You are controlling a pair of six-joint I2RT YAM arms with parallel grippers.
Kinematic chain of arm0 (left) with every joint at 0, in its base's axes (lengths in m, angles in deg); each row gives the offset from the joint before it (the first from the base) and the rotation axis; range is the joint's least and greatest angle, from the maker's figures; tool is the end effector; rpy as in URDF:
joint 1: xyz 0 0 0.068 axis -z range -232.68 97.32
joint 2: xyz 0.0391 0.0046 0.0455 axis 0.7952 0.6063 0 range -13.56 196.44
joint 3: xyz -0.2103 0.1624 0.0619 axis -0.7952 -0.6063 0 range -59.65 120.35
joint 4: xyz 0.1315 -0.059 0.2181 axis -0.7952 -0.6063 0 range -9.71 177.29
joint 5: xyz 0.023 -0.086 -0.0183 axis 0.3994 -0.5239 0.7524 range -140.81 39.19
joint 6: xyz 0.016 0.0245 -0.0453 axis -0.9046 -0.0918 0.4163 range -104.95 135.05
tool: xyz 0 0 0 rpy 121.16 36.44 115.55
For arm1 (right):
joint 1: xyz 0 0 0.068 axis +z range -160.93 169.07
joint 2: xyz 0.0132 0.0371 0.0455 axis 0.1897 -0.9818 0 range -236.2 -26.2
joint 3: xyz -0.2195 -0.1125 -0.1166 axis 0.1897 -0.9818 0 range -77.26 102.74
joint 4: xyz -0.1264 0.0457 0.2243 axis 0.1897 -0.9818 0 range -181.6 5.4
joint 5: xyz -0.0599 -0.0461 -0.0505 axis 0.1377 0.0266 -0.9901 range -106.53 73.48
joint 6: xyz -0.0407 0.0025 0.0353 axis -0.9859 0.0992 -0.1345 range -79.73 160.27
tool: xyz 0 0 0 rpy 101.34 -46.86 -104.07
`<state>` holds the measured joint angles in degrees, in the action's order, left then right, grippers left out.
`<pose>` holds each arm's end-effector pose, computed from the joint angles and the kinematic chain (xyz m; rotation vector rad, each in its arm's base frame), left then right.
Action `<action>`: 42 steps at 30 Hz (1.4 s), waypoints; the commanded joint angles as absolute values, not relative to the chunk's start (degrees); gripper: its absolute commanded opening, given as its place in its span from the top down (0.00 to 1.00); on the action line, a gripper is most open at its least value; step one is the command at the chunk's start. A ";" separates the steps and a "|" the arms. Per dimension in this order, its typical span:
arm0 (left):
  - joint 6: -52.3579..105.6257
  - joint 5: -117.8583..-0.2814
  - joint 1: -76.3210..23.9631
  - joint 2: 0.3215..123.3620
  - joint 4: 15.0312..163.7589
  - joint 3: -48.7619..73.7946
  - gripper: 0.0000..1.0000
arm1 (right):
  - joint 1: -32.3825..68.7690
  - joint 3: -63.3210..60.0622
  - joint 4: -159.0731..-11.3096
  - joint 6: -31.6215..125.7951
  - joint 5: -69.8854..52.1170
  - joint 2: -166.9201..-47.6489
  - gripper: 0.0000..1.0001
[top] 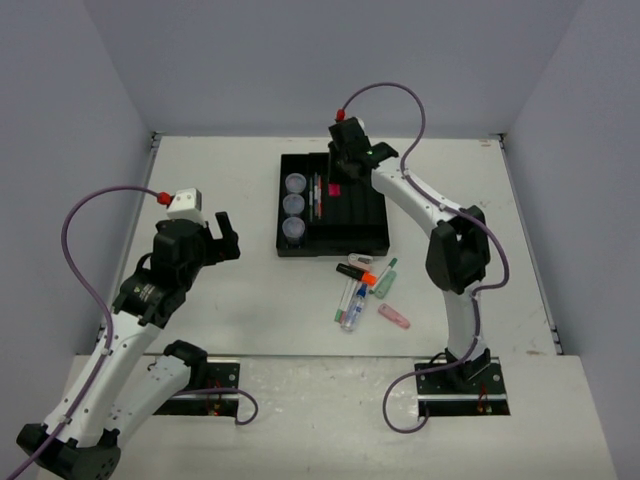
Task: Sort the stationery into containers
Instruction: Place the pen in the storage box.
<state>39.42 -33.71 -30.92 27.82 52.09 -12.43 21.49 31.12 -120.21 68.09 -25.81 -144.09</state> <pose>0.1466 -0.0472 0.3196 -0.2275 2.0512 -0.1866 0.4015 0.2484 0.2883 -0.0158 2.3686 0.3245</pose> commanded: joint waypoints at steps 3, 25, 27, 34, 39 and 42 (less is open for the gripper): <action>37.82 -33.68 -31.41 28.30 54.08 -12.46 0.00 | 21.06 43.46 -123.81 67.19 -26.07 -154.02 1.00; 37.64 -34.27 -31.41 28.71 54.26 -12.46 0.00 | 21.15 37.13 -120.19 70.34 -23.13 -156.19 0.69; 37.64 -34.37 -31.41 28.89 54.33 -12.37 0.00 | 21.15 37.49 -120.44 70.31 -22.89 -155.92 0.62; 37.64 -34.20 -31.41 28.39 54.33 -12.46 0.00 | 21.21 37.12 -120.92 69.35 -22.18 -151.03 0.48; 37.65 -33.99 -31.41 28.22 54.16 -12.53 0.00 | 21.15 28.35 -121.94 65.85 -20.06 -140.47 0.47; 37.73 -33.86 -31.41 27.54 54.20 -12.50 0.00 | 21.29 16.09 -119.18 60.74 -14.10 -130.36 0.47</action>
